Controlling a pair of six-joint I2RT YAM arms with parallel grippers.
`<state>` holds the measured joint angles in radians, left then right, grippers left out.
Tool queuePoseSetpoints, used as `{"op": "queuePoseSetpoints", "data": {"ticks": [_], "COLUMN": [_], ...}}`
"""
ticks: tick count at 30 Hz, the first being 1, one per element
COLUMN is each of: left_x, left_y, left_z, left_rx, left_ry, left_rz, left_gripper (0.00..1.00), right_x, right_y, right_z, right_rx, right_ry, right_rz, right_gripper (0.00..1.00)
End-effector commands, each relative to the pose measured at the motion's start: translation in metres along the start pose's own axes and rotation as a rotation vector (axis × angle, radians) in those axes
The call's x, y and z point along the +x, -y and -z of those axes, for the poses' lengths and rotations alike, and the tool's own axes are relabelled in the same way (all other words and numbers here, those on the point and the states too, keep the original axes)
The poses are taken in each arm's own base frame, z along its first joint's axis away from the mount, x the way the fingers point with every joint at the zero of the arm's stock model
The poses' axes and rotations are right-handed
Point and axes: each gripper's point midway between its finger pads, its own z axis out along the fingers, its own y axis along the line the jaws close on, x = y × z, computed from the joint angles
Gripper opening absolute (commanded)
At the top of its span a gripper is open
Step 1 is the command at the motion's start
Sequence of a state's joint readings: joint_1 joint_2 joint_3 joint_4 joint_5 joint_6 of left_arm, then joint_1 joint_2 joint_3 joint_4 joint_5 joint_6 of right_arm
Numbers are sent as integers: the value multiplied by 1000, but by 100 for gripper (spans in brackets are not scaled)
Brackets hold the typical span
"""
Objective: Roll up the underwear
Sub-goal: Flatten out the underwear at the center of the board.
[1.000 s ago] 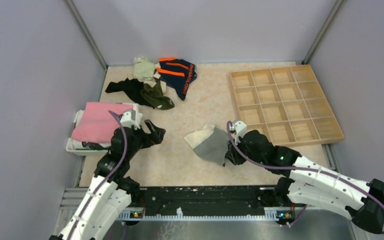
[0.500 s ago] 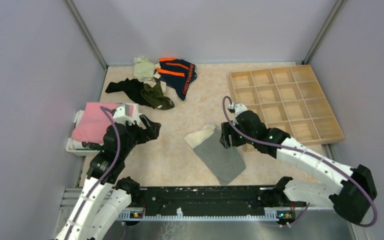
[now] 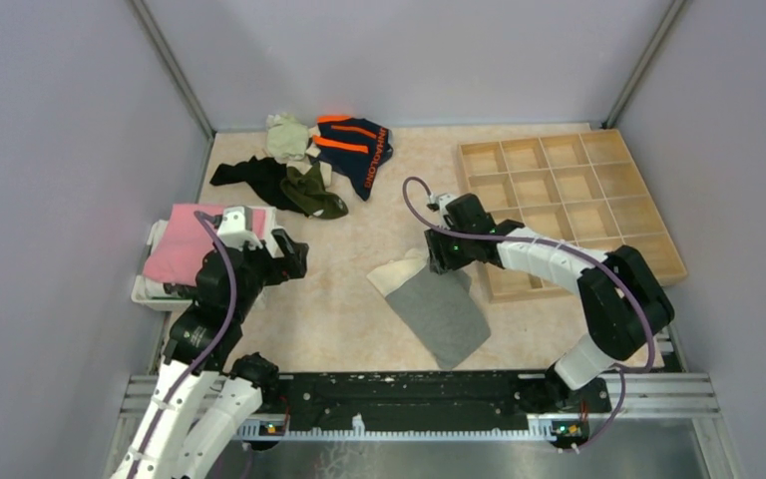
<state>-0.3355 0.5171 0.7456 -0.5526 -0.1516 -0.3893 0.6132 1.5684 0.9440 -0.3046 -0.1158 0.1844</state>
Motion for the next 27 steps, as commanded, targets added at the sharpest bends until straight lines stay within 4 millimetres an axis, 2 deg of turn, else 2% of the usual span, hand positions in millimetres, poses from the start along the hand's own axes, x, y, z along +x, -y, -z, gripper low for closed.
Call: {"op": "queuePoseSetpoints", "data": {"ticks": [1,4,7,11,14,20,23,25,27], "left_x": [-2,0,3,4,4,4,4,3,3], "left_y": [-2,0,1,0,0,1,1,2,2], "left_z": [0,-3,-6,-7,-6,-7,-6,-6,-6], "left_rx": [-8,3,6,2,6,10,12,13,12], "left_ry": [13,9,-2,-6,-4,-5,-5,-3,0], "left_rz": [-21,-14,-12,-14,-14,-14,-14,-13,-12], "left_gripper": [99,99,99,99,99,99,99,99,99], "right_x": [-27,-29,-38,-65,-90,-119,-136,-144,-147], "right_y": [-8,-6,-2,3,9,31,33,28,19], "right_z": [0,8,24,68,112,190,229,246,251], "right_rx": [-62,-49,-20,43,115,308,354,347,320], "right_ry": [75,110,161,276,376,457,511,525,516], "right_rz": [33,24,26,36,43,44,46,51,65], "right_gripper": [40,23,0,0,0,0,0,0,0]}}
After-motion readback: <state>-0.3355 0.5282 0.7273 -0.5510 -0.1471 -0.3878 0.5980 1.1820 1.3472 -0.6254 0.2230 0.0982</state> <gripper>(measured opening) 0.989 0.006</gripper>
